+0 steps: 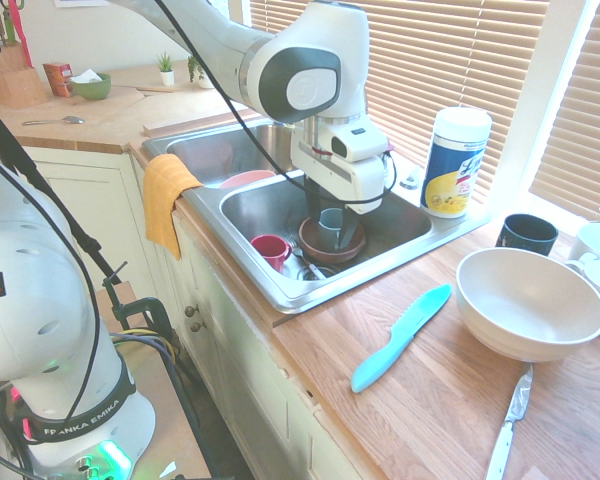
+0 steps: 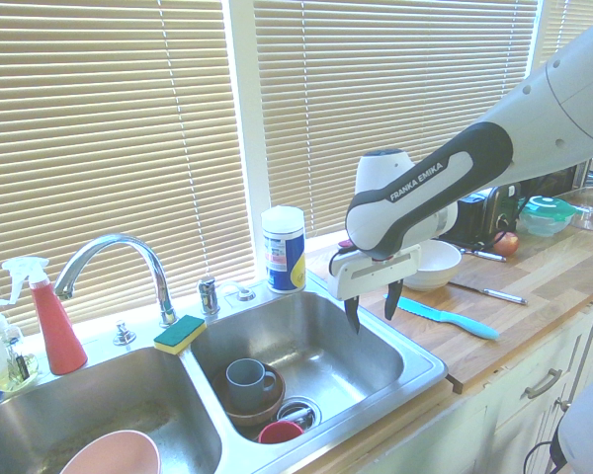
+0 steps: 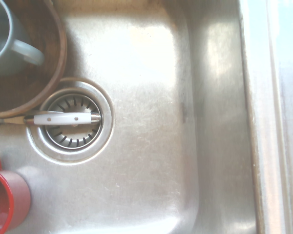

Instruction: Put the knife into the sink

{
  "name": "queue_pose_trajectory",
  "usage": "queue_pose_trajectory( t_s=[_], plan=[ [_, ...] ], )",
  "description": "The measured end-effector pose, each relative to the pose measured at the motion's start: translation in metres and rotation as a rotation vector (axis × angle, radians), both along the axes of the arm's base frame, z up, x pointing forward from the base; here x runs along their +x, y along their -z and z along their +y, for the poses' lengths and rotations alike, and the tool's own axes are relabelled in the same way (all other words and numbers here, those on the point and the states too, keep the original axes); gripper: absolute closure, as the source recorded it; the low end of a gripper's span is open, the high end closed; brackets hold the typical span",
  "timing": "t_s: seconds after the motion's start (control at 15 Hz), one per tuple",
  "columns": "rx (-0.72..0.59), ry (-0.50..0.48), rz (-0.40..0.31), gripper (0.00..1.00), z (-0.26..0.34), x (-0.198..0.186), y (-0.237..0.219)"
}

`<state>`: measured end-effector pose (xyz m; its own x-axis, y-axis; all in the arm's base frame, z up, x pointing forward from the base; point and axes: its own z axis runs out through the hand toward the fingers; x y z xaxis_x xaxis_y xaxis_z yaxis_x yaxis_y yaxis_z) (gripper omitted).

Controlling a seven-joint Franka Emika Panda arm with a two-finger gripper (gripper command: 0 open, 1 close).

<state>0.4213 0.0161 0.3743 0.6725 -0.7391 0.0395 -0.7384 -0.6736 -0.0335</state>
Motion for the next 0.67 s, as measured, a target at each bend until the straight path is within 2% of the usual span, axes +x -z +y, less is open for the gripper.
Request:
queue_pose_trajectory(
  t_s=[0.2, 0.4, 0.67],
  plan=[
    [-0.004, -0.027, 0.001, 0.0, 0.0, 0.0, 0.001],
    [-0.005, -0.133, 0.011, 0.0, -0.006, 0.0, 0.0],
    [0.002, -0.295, 0.044, 0.0, -0.052, -0.008, -0.011]
  ],
)
